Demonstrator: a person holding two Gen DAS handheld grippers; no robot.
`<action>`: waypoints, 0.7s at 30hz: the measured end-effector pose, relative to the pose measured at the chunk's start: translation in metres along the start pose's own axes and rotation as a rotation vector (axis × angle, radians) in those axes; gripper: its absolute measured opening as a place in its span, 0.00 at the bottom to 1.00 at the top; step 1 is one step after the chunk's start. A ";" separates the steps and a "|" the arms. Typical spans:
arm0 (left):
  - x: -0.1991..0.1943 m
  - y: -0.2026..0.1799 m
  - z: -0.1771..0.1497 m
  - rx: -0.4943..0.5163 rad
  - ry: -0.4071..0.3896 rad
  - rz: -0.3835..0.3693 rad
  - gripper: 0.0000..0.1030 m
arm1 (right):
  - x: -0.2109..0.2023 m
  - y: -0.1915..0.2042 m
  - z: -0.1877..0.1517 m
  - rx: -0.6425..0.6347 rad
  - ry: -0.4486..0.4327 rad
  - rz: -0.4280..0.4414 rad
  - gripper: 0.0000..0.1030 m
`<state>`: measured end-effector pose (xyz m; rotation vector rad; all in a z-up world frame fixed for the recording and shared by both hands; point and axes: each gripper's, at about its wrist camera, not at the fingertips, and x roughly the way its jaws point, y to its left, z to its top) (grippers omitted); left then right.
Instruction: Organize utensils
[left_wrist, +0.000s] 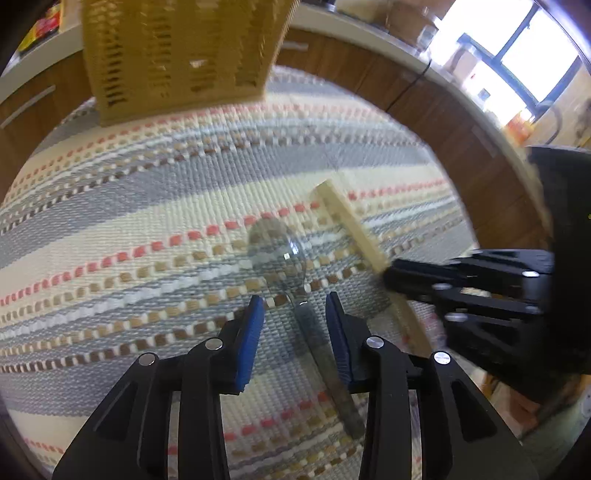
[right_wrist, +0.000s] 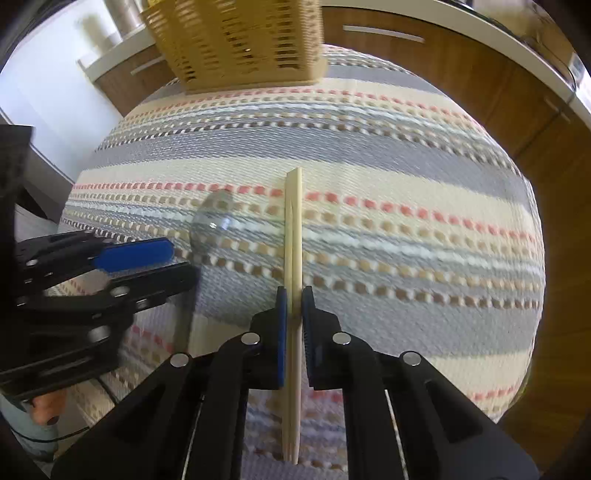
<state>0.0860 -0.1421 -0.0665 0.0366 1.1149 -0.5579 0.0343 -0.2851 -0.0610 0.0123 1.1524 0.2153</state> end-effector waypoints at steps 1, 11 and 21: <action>0.002 -0.006 0.002 0.018 0.002 0.032 0.33 | -0.003 -0.006 -0.004 0.011 -0.001 0.006 0.05; 0.002 -0.022 0.003 0.078 -0.022 0.175 0.03 | -0.033 -0.030 -0.019 0.068 -0.141 0.091 0.09; -0.023 0.026 0.001 0.009 -0.041 0.129 0.01 | -0.034 -0.026 -0.007 0.073 -0.154 0.109 0.48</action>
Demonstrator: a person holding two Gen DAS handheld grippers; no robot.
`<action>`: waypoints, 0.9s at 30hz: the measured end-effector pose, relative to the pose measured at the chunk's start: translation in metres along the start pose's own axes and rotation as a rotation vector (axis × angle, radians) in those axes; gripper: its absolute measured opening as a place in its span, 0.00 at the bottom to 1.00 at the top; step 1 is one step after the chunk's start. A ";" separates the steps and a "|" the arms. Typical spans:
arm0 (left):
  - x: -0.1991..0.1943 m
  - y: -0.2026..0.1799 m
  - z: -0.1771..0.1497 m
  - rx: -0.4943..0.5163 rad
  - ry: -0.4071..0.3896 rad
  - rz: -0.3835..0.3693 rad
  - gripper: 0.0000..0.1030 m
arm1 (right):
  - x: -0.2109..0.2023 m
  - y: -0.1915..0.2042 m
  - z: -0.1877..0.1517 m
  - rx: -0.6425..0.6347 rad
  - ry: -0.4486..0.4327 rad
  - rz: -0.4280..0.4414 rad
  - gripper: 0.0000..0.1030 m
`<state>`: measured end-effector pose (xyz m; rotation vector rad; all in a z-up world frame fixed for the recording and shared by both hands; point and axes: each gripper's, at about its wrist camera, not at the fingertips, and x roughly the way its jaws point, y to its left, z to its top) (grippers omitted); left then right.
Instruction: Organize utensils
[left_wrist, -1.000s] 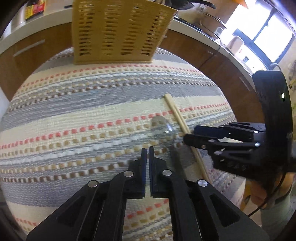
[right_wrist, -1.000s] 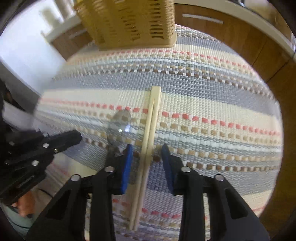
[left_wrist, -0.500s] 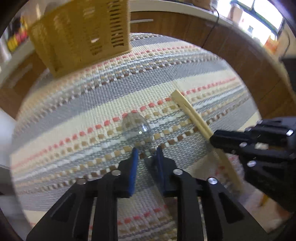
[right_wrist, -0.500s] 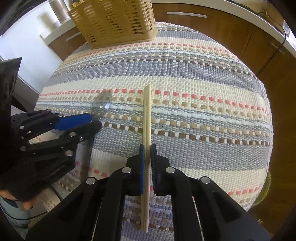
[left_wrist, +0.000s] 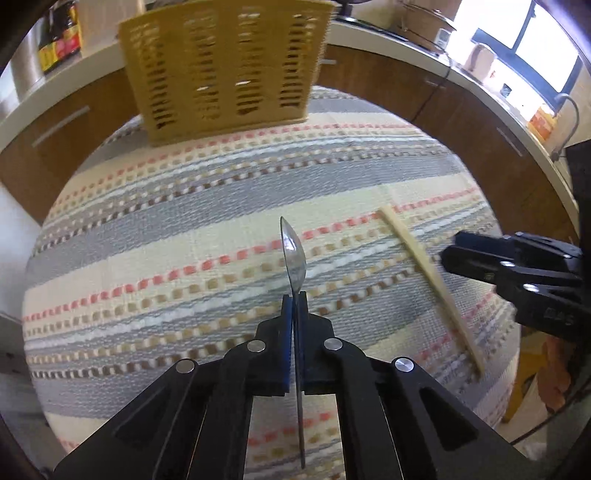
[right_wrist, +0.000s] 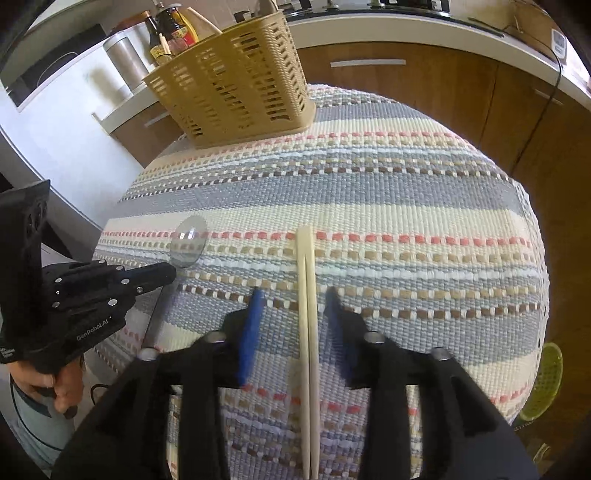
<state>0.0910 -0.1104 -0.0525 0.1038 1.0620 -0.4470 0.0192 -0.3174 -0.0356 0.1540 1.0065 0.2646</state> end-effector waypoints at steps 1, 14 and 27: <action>0.000 0.005 -0.001 -0.003 0.003 0.004 0.01 | 0.000 0.002 0.002 -0.008 -0.010 -0.002 0.53; 0.009 0.012 0.000 0.061 0.089 0.053 0.26 | 0.050 0.018 0.023 -0.119 0.221 -0.140 0.34; -0.007 -0.019 0.003 0.164 -0.008 0.131 0.09 | 0.048 0.063 0.025 -0.245 0.209 -0.127 0.10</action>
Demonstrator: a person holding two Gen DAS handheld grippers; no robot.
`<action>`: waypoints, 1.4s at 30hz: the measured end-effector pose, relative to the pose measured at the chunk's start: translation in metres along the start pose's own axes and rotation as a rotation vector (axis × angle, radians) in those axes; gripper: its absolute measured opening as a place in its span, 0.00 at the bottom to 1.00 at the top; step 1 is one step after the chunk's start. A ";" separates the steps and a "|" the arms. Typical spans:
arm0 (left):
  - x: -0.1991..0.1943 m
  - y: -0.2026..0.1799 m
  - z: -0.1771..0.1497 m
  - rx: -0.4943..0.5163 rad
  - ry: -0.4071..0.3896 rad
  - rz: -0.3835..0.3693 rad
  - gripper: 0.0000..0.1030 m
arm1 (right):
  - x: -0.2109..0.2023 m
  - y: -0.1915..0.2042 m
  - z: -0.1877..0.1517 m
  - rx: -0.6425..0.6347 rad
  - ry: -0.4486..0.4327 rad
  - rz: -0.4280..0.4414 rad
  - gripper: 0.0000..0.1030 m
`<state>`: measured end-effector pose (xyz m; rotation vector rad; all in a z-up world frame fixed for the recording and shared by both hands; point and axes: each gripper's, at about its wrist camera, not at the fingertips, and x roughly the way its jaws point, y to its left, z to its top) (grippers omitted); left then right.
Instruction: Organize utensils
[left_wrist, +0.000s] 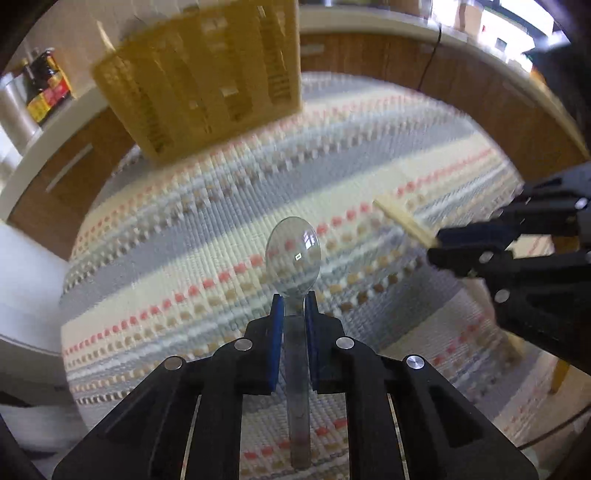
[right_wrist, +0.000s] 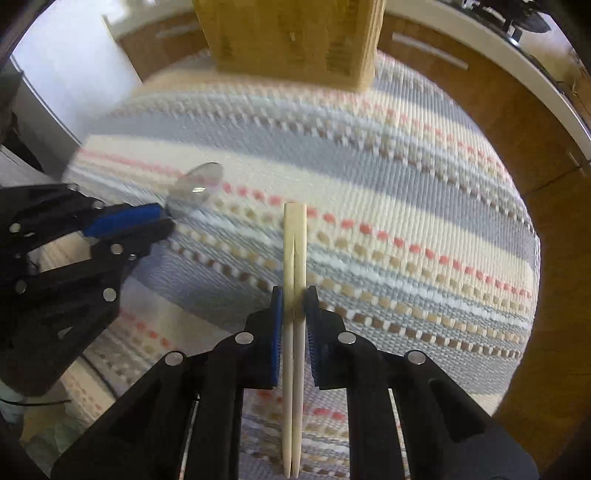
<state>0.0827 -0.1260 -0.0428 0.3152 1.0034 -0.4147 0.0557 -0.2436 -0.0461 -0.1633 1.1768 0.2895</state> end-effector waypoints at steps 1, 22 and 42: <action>-0.013 0.006 0.002 -0.005 -0.039 -0.008 0.09 | -0.011 0.000 0.001 0.004 -0.040 0.021 0.10; -0.202 0.092 0.114 -0.219 -0.945 -0.074 0.09 | -0.228 -0.040 0.119 0.167 -1.030 0.086 0.10; -0.106 0.137 0.137 -0.339 -1.064 0.008 0.10 | -0.136 -0.052 0.168 0.234 -1.240 -0.095 0.10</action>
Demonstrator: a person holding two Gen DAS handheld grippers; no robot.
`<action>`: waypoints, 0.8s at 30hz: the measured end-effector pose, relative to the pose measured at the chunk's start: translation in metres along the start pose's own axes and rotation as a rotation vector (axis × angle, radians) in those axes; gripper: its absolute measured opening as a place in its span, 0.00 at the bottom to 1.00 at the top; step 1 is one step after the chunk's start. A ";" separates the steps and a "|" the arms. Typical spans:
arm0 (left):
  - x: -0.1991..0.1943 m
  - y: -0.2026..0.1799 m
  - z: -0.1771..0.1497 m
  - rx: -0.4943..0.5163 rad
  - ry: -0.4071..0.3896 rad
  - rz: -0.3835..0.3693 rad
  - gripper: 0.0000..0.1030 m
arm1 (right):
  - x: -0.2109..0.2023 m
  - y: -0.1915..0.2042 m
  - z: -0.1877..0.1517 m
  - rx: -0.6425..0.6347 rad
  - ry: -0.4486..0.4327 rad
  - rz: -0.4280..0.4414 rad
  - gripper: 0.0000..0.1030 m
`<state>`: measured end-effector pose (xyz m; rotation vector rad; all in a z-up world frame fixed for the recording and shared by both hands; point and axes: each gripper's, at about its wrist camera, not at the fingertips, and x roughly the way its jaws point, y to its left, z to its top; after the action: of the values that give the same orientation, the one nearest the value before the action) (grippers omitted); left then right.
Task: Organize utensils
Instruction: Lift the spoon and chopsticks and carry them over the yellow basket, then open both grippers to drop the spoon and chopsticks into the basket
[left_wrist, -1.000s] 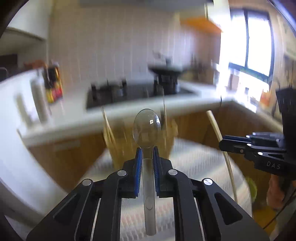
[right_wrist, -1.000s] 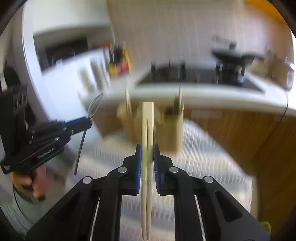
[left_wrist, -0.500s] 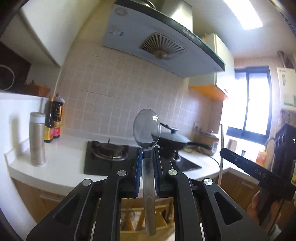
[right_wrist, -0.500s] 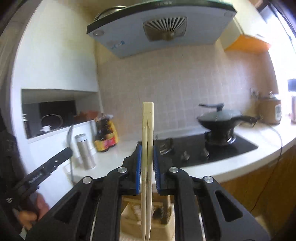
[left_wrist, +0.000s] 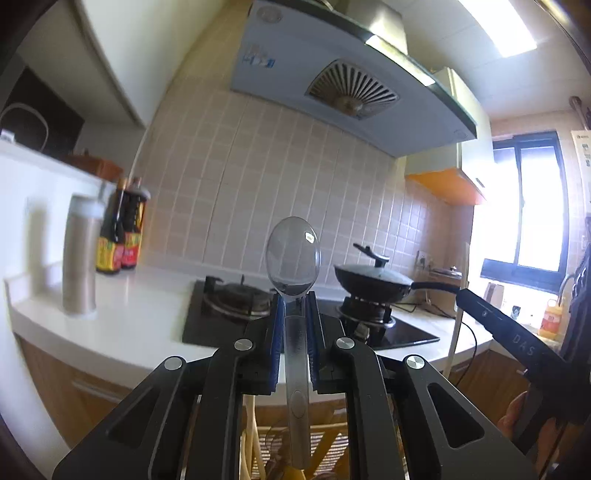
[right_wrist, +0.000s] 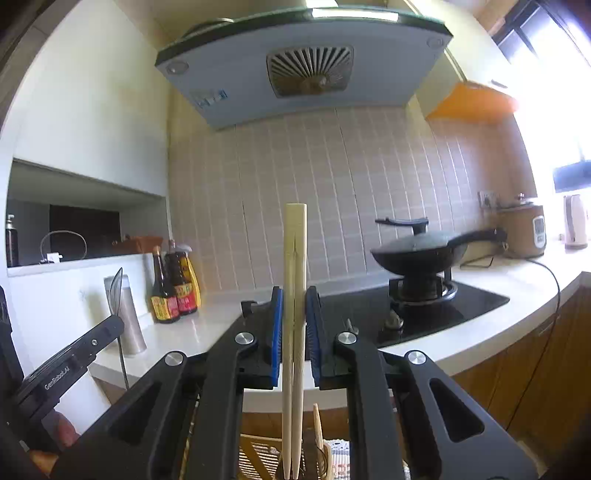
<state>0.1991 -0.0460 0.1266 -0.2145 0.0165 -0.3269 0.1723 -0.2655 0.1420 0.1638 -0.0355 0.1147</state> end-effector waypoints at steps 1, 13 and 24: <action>0.003 0.002 -0.004 -0.008 0.009 0.000 0.10 | 0.004 -0.001 -0.004 0.001 0.008 -0.001 0.10; 0.021 0.017 -0.040 -0.019 0.082 -0.014 0.11 | 0.019 -0.008 -0.033 -0.003 0.075 0.014 0.11; -0.019 0.027 -0.017 -0.061 0.135 -0.069 0.65 | -0.035 -0.001 -0.031 -0.072 0.142 0.015 0.56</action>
<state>0.1888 -0.0181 0.1037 -0.2537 0.1528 -0.4097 0.1389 -0.2652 0.1094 0.0831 0.1002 0.1399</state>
